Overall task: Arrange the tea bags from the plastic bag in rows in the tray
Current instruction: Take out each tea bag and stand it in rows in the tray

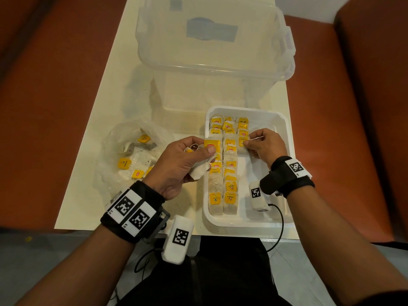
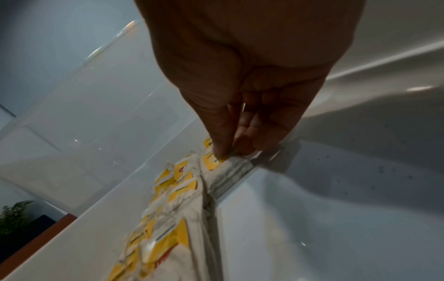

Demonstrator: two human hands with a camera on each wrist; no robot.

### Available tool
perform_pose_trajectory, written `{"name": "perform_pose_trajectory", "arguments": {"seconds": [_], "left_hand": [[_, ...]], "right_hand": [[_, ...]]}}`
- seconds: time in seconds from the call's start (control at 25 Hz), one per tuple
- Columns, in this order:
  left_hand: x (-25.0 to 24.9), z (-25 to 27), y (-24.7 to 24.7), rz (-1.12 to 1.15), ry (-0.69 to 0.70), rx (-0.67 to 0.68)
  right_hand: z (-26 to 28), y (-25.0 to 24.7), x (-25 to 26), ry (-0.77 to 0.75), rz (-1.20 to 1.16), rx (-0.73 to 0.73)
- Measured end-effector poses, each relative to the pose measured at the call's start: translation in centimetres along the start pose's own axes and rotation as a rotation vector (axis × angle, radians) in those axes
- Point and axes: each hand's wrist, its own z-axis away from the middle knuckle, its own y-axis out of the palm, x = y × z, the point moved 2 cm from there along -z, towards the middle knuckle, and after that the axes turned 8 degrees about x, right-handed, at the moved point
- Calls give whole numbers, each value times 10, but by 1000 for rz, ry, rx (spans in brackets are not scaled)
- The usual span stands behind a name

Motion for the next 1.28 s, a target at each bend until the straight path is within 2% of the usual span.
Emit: {"name": "perform_pose_trajectory", "arguments": {"seconds": [0.52, 0.76, 0.84, 0.92, 1.08, 1.28], "left_hand": [[2, -7, 4, -60, -3, -19], [4, -11, 6, -72, 7, -23], [5, -13, 7, -67, 13, -26], [6, -15, 11, -77, 21, -14], [7, -19, 17, -154, 43, 10], [10, -17, 23, -131, 35, 88]], "right_hand": [[-2, -4, 4, -59, -38, 38], [18, -10, 14, -63, 1, -36], [41, -7, 31, -127, -107, 35], [66, -3, 48, -189, -180, 168], [103, 2, 63, -218, -262, 391], [110, -3, 60, -228, -327, 353]]}}
